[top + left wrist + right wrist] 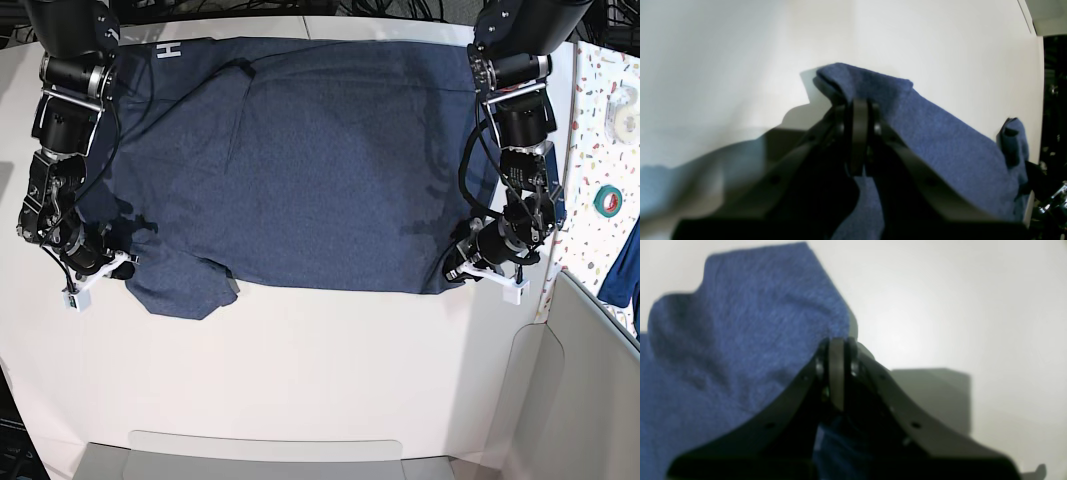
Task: Layout the t-shirt on the table in an organized manner, then fold the t-shirt properly
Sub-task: 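Lift the hem with both grippers and fold it toward the collar edge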
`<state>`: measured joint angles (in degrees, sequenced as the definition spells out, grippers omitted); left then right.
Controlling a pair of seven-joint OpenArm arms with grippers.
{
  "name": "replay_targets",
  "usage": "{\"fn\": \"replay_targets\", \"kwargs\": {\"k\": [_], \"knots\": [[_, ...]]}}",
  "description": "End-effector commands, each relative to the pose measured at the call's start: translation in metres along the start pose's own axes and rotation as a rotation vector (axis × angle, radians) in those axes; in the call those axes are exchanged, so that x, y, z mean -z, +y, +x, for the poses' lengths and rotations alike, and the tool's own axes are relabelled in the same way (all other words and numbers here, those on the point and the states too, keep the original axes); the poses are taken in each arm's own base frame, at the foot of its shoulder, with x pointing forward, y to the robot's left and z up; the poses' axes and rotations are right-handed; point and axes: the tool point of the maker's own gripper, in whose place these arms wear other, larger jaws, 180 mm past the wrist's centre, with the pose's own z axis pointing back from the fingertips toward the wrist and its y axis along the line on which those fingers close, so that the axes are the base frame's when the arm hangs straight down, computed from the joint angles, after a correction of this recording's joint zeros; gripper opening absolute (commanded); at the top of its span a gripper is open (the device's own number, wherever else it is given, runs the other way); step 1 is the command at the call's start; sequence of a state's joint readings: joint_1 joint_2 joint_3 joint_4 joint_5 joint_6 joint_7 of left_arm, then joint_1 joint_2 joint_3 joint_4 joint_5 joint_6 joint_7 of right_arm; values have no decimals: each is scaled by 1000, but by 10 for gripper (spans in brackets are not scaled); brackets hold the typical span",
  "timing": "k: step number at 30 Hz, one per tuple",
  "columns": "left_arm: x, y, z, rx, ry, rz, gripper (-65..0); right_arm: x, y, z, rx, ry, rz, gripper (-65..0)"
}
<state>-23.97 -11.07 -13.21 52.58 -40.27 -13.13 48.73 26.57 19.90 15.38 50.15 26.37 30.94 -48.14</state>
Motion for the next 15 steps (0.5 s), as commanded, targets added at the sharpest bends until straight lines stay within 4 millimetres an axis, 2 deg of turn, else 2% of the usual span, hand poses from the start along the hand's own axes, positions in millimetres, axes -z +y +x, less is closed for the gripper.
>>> {"fn": "replay_targets", "kwargs": {"k": [1,5,12,15], "knots": [[-5,-1,9,31,-5,14,-650,-10,-2,26,-37,-55,-14,-650],[-17,-3,14,73,-48,13,-650,-21,2,33,-89,-94,-23,-650],[-47,-23,31,189,-150,-5,-650,-42,16,35,-184,-152,-34,-650],[-58,-31,35,227,-182,-13,-650,-51,28,34,-222,-183,-27,-650]]}}
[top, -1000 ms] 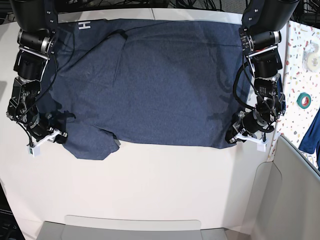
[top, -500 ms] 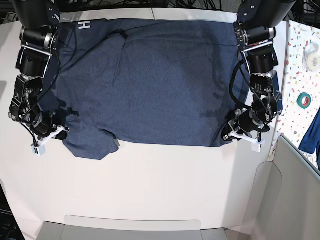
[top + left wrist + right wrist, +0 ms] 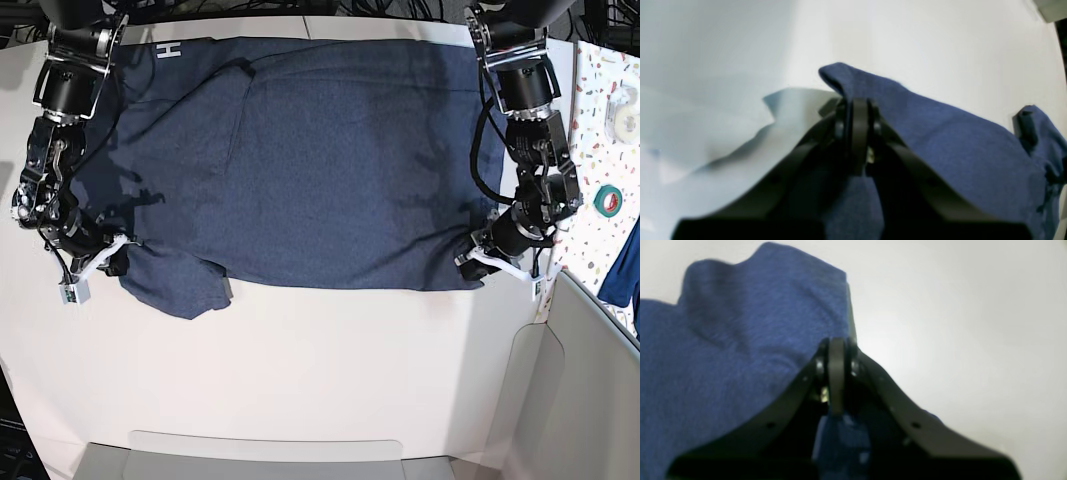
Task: Layout the t-shirt on the table in an organized manner, then fold the t-shirt properly
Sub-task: 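Lift the hem with both grippers and fold it toward the collar edge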
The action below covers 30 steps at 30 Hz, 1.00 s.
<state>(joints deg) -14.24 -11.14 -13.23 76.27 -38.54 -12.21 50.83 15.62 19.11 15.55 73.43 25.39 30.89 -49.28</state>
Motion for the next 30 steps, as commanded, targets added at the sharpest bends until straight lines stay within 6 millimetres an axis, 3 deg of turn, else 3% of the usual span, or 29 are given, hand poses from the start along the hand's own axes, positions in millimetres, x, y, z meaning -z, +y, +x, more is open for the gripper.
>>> {"fn": "replay_targets", "kwargs": {"k": [1,11,16,21,27,30], "knots": [[-7,-7,21,30,-61,-17,-650,-9,2,28,-27,-85,4,-650],[-44,-25,19,145,-127,-25,-650,-51,34,27,-181,-152,-1,-650],[-61,-27,6,183,-124,-17,-650,-63,38,9,-218,-122,-4,-650],[-73,-20,-1,223,-110,8,-650,-71,27,-7,-245,-75,-26,-650],[-88,8,5,180,-141,76,-650,-97,-22,-13,-215,-60,-146,-650],[-91,12,2,175,-136,85,-650,-107,-36,-16,-210,-52,-180,-650]]}}
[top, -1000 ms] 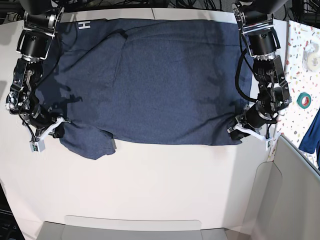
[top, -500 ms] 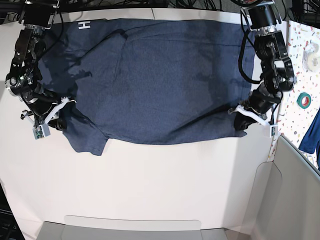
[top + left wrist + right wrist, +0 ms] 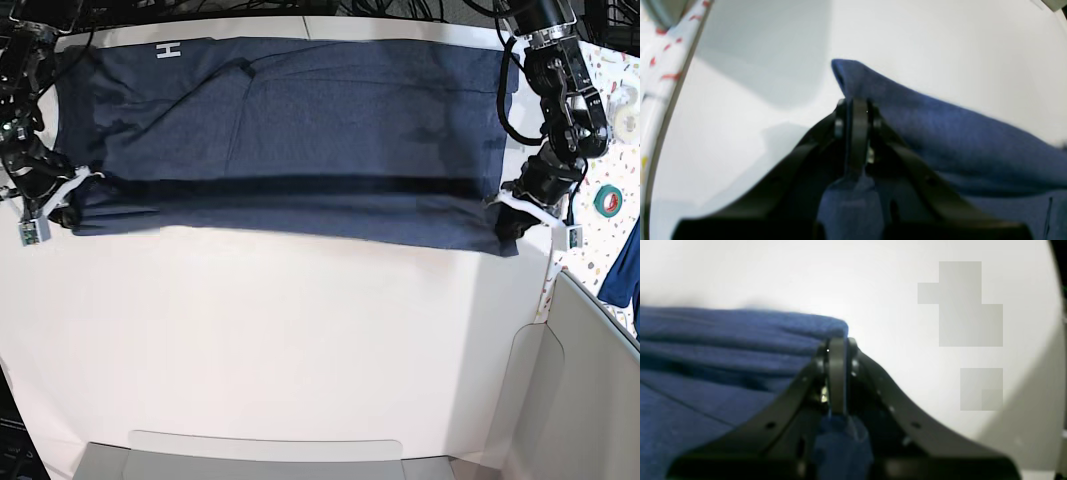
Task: Layout the t-shirt on the table in an organized manner, then fold the t-shirt properly
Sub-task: 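Lift the hem with both grippers and fold it toward the collar edge, then lower the folded hem onto the collar edge with both grippers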
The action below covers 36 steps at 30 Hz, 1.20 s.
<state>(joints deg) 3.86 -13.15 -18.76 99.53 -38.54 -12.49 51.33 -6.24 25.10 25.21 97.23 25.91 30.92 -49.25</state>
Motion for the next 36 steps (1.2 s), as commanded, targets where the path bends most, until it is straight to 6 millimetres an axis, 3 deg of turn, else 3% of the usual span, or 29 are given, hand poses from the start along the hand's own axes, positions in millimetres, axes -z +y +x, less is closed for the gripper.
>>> {"fn": "replay_targets", "kwargs": {"k": [1,8,14,21,36], "knots": [[-4,-1,16,18,-53,-4,-650,-7,-10,13,-19,-41,-20,-650],[-11,8,-16,6,17,19,-650,-15,-9,-17,-12,26,-21,-650],[-21,7,-25,23,32,23,-650,-22,6,-44,-1,78,5,-650],[-33,-4,-21,65,14,11,-650,-44,21,-47,-21,67,-4,-650],[-39,3,-56,53,156,31,-650,-62,25,-89,-19,177,4,-650]]}}
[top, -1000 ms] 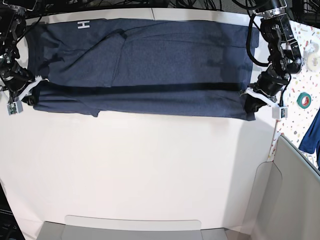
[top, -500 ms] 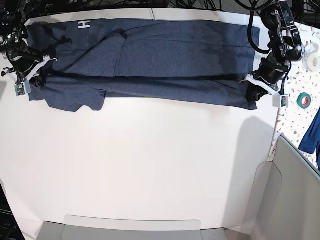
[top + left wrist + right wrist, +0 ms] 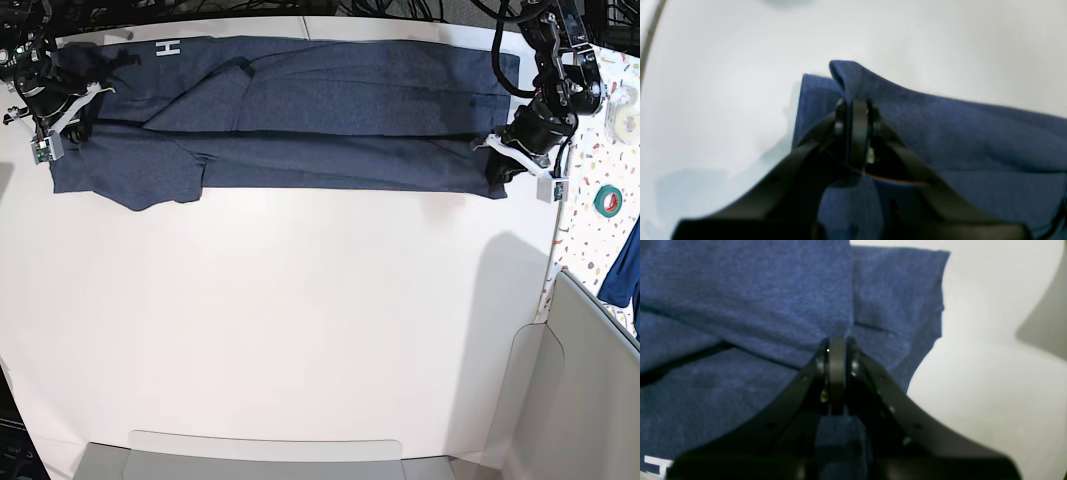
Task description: Layout the t-shirt on the table in an organized manner, then fold the t-shirt properly
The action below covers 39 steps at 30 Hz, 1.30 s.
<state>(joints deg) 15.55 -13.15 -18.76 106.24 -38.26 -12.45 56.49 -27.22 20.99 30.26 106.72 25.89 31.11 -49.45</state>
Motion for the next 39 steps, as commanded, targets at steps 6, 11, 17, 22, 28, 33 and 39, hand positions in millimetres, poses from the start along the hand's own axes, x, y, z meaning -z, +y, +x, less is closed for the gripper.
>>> {"fn": "replay_targets", "kwargs": {"k": [6,11,17,22,28,33,39], "knots": [[-3,1,5,14,1,0,-650,1,-5,-11,10,24,0,-650],[-2,3,2,5,11,3,-650,6,-8,-25,39,57,1,-650],[2,9,-11,-19,52,11,-547,5,-9,-24,37,56,-2,-650],[2,9,-14,-21,70,11,-435,3,-11,-24,35,56,-5,-520],[2,8,-14,-24,70,10,-436,-7,-5,-2,-19,2,-9,-401],[2,8,-15,-26,71,9,-436,-28,-17,25,-47,-82,-71,-401],[2,8,-15,-26,71,9,-436,-42,-43,48,74,-206,-151,-401]]}}
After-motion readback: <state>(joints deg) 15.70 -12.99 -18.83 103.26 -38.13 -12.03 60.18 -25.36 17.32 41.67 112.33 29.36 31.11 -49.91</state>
